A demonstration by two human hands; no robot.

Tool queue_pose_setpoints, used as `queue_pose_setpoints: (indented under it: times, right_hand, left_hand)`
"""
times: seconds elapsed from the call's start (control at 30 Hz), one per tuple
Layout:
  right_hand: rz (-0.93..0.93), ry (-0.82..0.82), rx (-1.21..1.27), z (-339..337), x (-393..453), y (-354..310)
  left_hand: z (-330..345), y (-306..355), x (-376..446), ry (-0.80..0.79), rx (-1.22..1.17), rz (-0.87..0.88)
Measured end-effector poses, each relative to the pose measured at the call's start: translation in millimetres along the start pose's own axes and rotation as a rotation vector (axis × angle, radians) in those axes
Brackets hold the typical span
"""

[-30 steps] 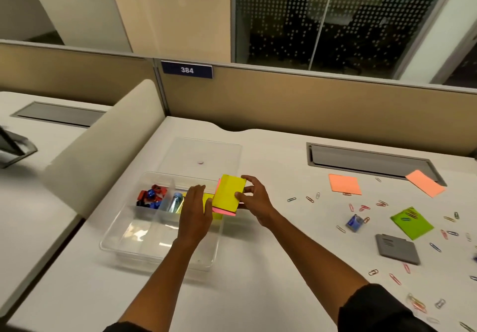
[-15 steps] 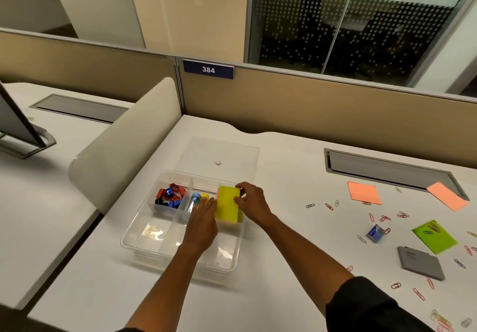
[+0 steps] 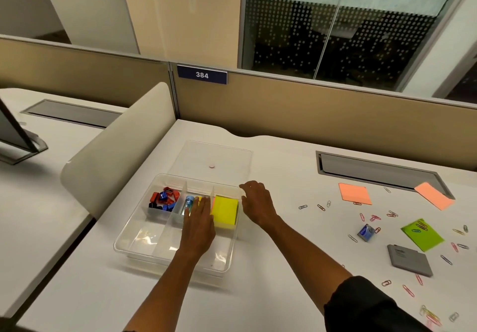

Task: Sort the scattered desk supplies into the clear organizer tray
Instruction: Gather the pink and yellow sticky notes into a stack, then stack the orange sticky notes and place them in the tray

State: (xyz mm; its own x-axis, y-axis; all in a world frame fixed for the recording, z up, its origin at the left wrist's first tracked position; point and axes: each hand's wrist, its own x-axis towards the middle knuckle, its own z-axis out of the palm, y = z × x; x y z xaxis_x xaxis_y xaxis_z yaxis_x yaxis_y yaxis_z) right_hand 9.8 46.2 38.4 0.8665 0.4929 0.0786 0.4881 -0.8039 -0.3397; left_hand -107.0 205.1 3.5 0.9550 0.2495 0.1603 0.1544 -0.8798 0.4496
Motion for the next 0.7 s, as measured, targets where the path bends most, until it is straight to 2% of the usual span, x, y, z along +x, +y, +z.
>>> queue_pose_setpoints:
  times: [0.2, 0.7]
  right_hand:
    - [0.076, 0.082, 0.006, -12.3, -26.6, 37.6]
    - [0.434, 0.123, 0.002, -65.5, -117.5, 196.2]
  left_hand:
    - [12.9, 23.3, 7.3, -0.023, 0.087, 0.067]
    - [77.7, 174.4, 17.4, -0.185, 0.04, 0.272]
